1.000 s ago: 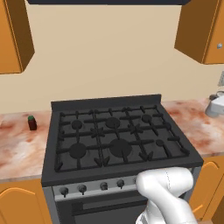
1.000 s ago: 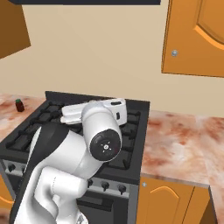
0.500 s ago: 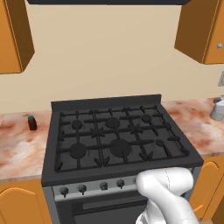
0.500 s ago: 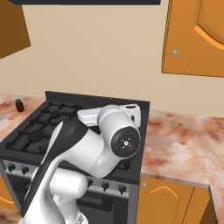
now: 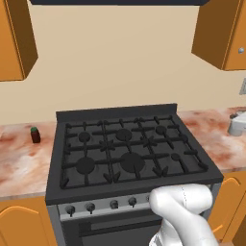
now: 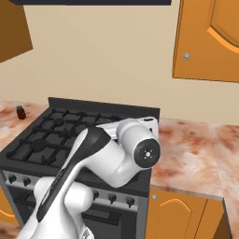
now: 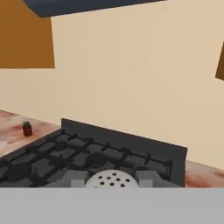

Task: Collect the paprika, ketchup, and shaker from the cabinet and place them next to the stove.

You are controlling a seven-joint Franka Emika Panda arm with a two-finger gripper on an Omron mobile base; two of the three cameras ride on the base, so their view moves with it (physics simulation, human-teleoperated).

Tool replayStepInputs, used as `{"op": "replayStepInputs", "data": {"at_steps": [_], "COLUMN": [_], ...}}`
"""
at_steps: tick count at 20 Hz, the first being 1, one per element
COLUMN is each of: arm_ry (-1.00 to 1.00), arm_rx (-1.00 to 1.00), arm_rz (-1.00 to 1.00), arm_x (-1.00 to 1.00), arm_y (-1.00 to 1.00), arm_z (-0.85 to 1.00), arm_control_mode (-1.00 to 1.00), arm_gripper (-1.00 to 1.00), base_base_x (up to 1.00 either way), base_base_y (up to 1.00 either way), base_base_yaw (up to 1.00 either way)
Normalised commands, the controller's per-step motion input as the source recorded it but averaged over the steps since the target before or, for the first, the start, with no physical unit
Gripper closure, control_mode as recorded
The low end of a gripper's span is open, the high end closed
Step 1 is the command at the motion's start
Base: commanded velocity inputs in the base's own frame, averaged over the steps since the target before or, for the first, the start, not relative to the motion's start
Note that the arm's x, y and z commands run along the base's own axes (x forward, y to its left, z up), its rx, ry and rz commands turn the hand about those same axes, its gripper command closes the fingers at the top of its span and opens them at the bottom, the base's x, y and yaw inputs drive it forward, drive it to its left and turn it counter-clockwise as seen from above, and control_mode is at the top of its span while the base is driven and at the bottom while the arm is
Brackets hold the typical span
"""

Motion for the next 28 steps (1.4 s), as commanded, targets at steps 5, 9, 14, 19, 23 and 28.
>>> {"op": "replayStepInputs", "data": {"at_steps": [5, 9, 14, 19, 23, 28], "arm_ry": [0.0, 0.0, 0.0, 0.0, 0.0, 0.0], "arm_rx": [-0.02, 0.0, -0.01, -0.01, 0.0, 0.0], "arm_rz": [0.01, 0.05, 0.06, 0.08, 0.07, 0.06], "arm_x": [0.55, 0.46, 0.35, 0.28, 0.25, 0.25], "arm_y": [-0.08, -0.15, -0.19, -0.24, -0.26, -0.27], "arm_z": [-0.36, -0.39, -0.4, -0.35, -0.28, -0.25], "arm_control_mode": [-1.0, -1.0, -1.0, -1.0, -1.0, -1.0], "arm_gripper": [1.0, 1.0, 1.0, 1.0, 1.0, 1.0], "base_base_x": [0.0, 0.0, 0.0, 0.0, 0.0, 0.0], "base_base_y": [0.0, 0.0, 0.0, 0.0, 0.0, 0.0], "base_base_yaw": [0.0, 0.0, 0.0, 0.0, 0.0, 0.0]}}
